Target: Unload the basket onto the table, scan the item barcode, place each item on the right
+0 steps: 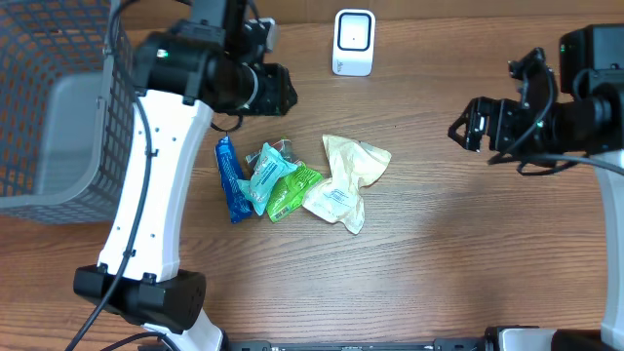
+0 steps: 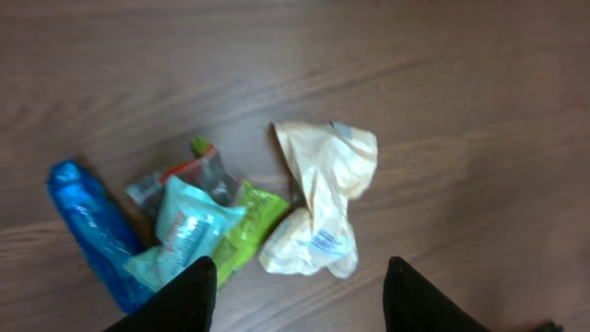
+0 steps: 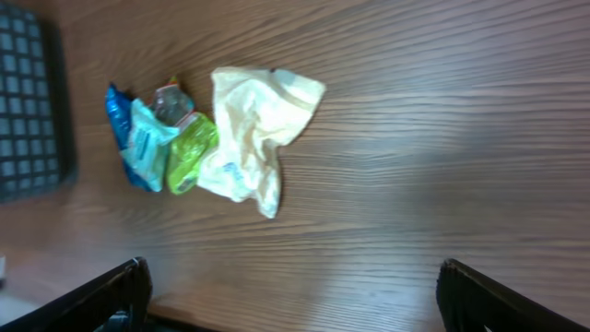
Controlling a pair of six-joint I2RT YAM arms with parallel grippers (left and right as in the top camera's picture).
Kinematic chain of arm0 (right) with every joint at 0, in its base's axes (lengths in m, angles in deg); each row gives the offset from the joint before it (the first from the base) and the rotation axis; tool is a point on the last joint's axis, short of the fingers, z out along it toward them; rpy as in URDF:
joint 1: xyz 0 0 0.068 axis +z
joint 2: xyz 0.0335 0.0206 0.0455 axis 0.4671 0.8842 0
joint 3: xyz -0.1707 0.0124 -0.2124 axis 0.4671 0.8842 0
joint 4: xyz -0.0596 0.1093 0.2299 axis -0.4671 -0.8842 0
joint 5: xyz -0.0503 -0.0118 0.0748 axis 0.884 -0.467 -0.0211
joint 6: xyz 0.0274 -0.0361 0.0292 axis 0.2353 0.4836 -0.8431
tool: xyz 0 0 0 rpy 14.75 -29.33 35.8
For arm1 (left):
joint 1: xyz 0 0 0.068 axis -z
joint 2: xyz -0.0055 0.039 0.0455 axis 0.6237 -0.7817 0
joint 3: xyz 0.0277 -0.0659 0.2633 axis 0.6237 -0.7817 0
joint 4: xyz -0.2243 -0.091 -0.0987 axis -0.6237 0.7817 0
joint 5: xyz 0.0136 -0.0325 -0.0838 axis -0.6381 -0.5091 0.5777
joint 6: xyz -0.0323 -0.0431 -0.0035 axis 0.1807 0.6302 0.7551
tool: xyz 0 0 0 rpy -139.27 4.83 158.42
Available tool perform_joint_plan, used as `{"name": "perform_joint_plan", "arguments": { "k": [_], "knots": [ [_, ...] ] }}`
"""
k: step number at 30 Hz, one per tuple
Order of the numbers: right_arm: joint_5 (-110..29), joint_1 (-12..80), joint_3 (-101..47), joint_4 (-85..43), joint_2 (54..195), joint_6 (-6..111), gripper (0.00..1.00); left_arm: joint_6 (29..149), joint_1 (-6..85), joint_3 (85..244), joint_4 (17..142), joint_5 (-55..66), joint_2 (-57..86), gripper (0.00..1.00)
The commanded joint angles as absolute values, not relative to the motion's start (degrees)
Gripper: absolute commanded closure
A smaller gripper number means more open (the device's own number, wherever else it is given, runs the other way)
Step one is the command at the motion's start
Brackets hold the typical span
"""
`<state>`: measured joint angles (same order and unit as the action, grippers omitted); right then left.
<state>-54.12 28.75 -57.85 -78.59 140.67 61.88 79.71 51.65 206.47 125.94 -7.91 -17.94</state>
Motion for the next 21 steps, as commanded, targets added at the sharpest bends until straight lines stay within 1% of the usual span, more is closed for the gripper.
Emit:
{"name": "perform_joint_plan", "arguments": {
  "k": [1,3,5,8,13,15,21],
  "knots": [
    [-59.9,29.8,-55.5,-76.4,141.1,60.4,0.04,76.8,50.7,207.9,126.4,-8.2,-17.5,0.48],
    [-59.8,30.8,-53.9,-74.4,141.4,57.8,0.04,76.8,50.2,207.7,126.4,-10.5,-17.7,0.47],
    [-59.7,32.3,-51.4,-71.5,141.5,55.2,0.05,76.9,49.8,207.4,126.1,-15.3,-17.7,0.46],
    [-59.5,35.0,-47.6,-66.7,141.5,52.3,0.07,78.2,49.3,206.5,125.1,-21.0,-17.7,0.40],
    [-53.9,41.1,-40.9,-58.0,142.3,43.6,0.07,78.4,47.5,206.0,124.5,-21.9,-18.0,0.36],
    [-50.8,43.9,-38.7,-54.8,143.2,39.2,0.09,78.4,46.7,206.0,124.3,-21.9,-18.4,0.35],
    [-43.7,52.1,-37.1,-48.3,149.0,30.8,0.11,78.4,45.7,206.0,124.6,-21.6,-19.9,0.31]
  ]
}}
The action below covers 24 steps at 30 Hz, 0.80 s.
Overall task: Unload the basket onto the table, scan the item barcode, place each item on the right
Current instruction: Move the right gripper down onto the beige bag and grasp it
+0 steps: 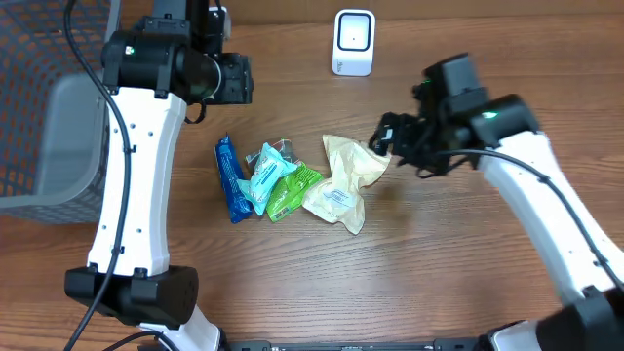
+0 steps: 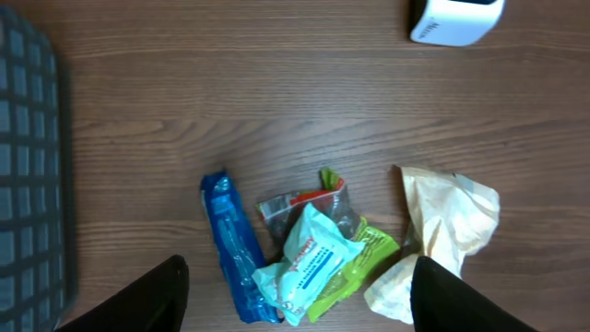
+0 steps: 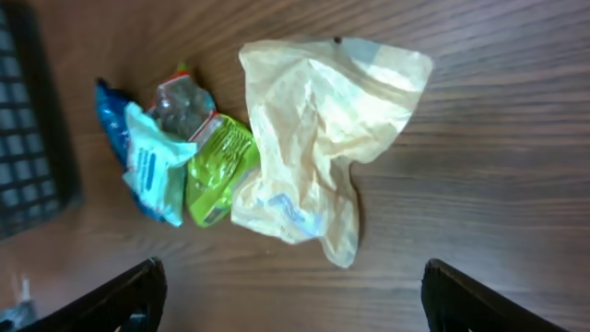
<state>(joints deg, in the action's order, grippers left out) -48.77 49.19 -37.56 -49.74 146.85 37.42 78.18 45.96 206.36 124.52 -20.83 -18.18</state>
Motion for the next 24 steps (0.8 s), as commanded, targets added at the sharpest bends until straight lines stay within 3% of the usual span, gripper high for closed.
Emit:
{"name": "perform_joint_plan", "arguments": {
  "k": [1,11,24],
  "knots": [
    [-43.5,53.1,-37.1,-47.4,150.2,30.0,0.11,78.4,45.7,206.0,124.8,-21.6,-20.4,0.31],
    [-43.0,60.0,-37.1,-43.8,162.1,26.8,0.12,78.4,45.7,206.0,126.4,-21.2,-24.5,0.31],
    [-40.0,61.6,-37.1,-40.1,169.1,23.3,0.14,78.4,45.7,206.0,126.4,-20.4,-25.6,0.32]
  ]
}}
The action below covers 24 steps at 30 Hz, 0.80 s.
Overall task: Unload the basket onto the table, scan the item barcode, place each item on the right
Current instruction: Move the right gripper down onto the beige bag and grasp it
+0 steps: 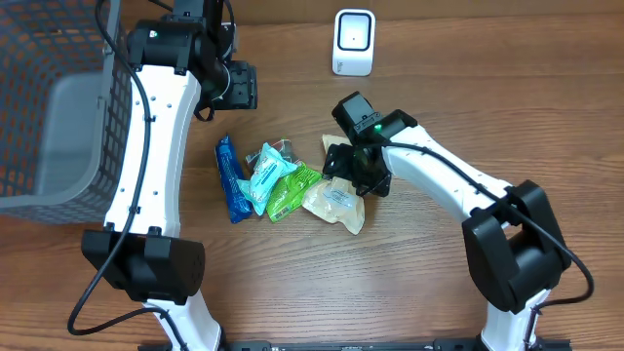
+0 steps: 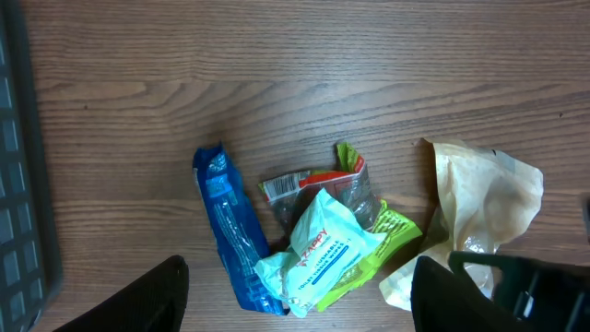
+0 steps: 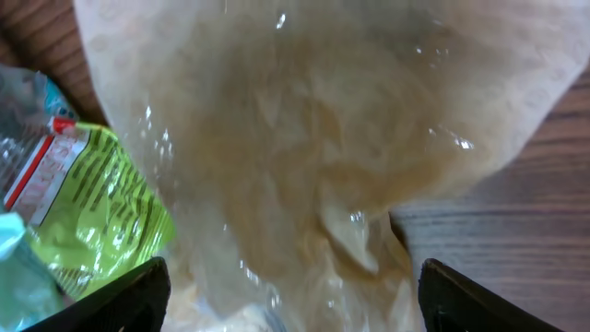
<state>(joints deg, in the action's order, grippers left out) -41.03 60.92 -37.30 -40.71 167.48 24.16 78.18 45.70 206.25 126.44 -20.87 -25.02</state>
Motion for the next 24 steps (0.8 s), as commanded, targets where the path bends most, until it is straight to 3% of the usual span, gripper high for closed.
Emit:
{"name": "perform_joint_plan", "arguments": {
  "k": [1,5,8,14,18,24],
  "knots": [
    [-40.0,61.7,-37.0,-40.0,169.6,23.3,0.14,78.4,45.7,206.0,126.4,-20.4,-25.6,0.32],
    [-40.0,62.5,-37.0,-39.7,171.2,23.2,0.19,78.4,45.7,206.0,126.5,-20.4,-25.6,0.31],
    [-40.0,62.7,-37.0,-39.5,171.7,23.2,0.30,78.3,45.7,206.0,126.4,-20.4,-25.6,0.31],
    [-40.1,62.7,-37.0,-39.4,171.8,23.3,0.75,78.3,45.7,206.0,126.4,-20.4,-25.6,0.31],
    [-41.4,62.3,-37.2,-40.0,171.8,23.3,0.93,78.4,45.7,206.0,126.4,-20.3,-25.6,0.31],
    [-53.3,59.0,-38.7,-41.0,169.6,31.6,0.96,78.4,45.7,206.0,126.5,-19.3,-25.6,0.32]
  ]
}}
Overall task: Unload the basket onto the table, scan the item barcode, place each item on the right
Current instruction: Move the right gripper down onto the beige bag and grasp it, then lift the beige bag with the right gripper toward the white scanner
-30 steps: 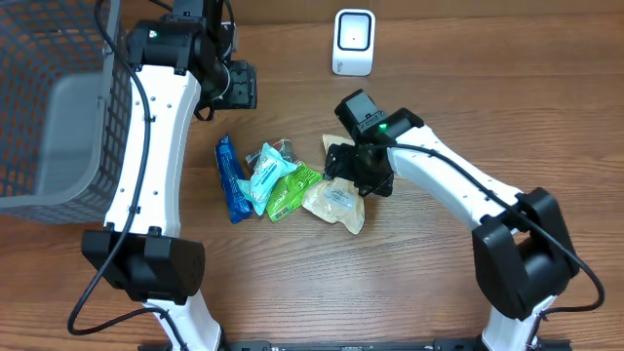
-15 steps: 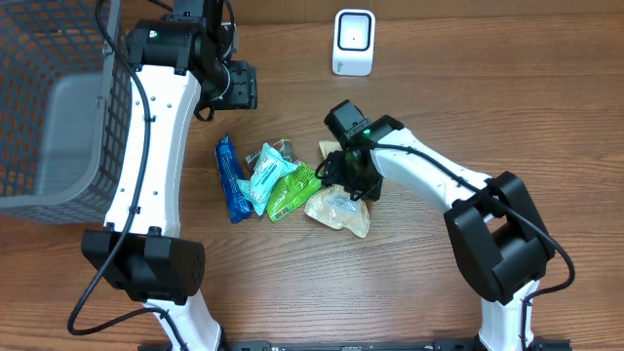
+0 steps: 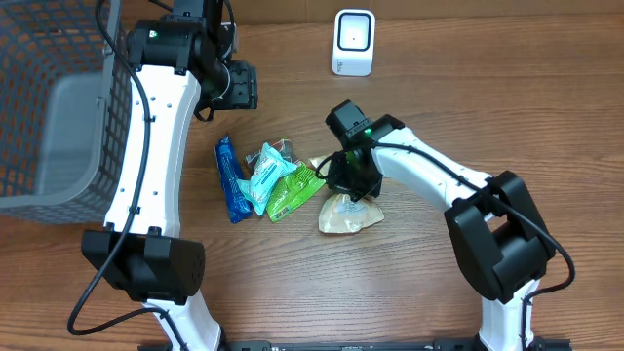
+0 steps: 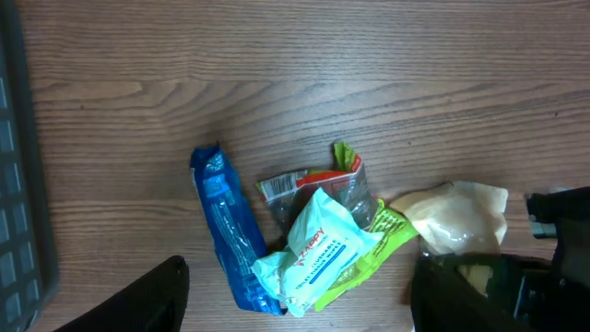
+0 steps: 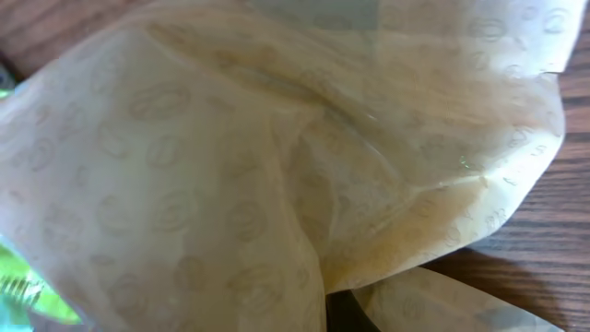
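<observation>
A crumpled cream bag (image 3: 348,214) lies bunched on the wooden table, right of the packet pile. My right gripper (image 3: 349,174) is down on its upper edge. The bag (image 5: 277,166) fills the right wrist view and hides the fingers, which appear shut on it. My left gripper (image 3: 241,86) hovers open above the table, up and left of the pile. In its own view the left gripper (image 4: 297,309) is empty, with the pile and the cream bag (image 4: 456,217) below. The white barcode scanner (image 3: 353,42) stands at the table's far edge.
A blue packet (image 3: 230,179), a teal wipes packet (image 3: 263,175), a green packet (image 3: 291,190) and a clear red-topped packet (image 4: 313,189) lie heaped left of the bag. A grey wire basket (image 3: 58,107) stands at the far left.
The right gripper's wide-open fingers have closed out of sight into the cream bag. The bag has bunched up and shifted toward the near side. The left arm has not moved.
Both grippers were open, the right far off at the table's right and the left over the pile. Then the right hovered above the bag while the left drew back. Then the right was down around the bag, and now it grips it.
</observation>
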Controlling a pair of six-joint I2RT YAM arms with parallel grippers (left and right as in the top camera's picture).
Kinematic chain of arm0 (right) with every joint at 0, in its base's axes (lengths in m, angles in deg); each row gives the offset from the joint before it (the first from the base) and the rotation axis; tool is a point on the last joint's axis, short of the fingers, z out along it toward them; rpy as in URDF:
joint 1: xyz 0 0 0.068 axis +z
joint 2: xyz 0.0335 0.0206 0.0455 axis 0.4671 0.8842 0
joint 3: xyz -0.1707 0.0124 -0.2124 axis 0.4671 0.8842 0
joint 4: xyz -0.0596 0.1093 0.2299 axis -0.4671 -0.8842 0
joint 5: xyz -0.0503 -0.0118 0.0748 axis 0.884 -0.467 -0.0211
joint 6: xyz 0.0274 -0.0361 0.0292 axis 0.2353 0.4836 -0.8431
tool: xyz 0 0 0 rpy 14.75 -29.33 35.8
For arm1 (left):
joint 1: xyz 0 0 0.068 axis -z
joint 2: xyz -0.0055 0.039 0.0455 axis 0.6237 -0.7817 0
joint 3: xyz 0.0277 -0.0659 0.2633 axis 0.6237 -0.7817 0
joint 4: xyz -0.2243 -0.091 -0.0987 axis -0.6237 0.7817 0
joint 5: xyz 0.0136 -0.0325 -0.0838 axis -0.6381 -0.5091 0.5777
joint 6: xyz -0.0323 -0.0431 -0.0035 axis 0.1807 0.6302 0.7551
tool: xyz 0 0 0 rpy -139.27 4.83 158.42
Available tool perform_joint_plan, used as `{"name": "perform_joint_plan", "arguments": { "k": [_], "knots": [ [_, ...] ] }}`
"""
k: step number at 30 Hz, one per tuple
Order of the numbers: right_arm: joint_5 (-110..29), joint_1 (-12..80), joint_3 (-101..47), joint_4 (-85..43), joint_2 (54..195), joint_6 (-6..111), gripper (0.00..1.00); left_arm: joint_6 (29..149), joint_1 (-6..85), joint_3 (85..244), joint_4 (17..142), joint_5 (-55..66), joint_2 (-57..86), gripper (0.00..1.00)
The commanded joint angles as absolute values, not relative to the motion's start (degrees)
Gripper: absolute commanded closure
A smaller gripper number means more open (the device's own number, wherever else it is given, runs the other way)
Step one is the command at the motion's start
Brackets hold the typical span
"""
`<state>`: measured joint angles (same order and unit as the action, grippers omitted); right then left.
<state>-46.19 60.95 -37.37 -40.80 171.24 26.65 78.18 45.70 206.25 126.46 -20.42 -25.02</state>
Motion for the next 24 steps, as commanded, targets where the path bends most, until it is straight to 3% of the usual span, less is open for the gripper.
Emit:
{"name": "perform_joint_plan", "arguments": {
  "k": [1,13,24],
  "knots": [
    [-55.6,58.4,-39.0,-41.0,168.8,32.9,0.96,78.4,45.7,206.0,126.5,-19.3,-25.6,0.32],
    [-99.2,47.4,-39.7,-37.8,162.2,45.1,0.96,78.4,45.7,206.0,126.5,-17.8,-25.6,0.32],
    [-122.5,45.2,-39.7,-31.2,162.2,41.9,0.96,78.4,45.7,206.0,126.7,-15.2,-25.6,0.32]
  ]
}}
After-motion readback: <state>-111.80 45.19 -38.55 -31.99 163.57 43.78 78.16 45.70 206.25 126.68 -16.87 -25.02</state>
